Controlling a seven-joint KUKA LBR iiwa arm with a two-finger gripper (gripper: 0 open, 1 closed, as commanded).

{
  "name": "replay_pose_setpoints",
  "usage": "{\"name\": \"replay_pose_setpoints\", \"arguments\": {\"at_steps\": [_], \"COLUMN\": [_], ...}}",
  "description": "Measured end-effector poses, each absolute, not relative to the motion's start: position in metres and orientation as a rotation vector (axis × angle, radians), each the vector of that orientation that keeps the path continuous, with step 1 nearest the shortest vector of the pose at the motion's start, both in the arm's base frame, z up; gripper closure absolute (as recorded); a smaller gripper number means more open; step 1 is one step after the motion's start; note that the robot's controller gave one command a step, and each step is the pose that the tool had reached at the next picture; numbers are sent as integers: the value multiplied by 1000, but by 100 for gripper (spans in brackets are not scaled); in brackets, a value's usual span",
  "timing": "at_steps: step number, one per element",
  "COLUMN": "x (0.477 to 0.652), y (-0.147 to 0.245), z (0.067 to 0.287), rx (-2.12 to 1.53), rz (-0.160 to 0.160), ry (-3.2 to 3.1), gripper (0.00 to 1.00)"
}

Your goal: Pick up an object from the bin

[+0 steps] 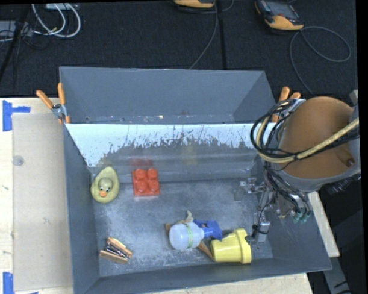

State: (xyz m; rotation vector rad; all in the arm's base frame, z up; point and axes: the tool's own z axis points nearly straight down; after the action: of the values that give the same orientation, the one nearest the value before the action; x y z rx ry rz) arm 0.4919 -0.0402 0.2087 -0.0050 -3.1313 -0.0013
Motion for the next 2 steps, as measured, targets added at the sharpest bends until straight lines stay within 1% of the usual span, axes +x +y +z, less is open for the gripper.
{"name": "replay_pose_setpoints", "arguments": {"at_steps": [1, 2], "x": [493, 482], "y": [-40, -39], "z": [213, 138], "rx": [-2, 120], "rz": [0, -1], "ry": [-3140, -3136], "gripper": [0, 0]}}
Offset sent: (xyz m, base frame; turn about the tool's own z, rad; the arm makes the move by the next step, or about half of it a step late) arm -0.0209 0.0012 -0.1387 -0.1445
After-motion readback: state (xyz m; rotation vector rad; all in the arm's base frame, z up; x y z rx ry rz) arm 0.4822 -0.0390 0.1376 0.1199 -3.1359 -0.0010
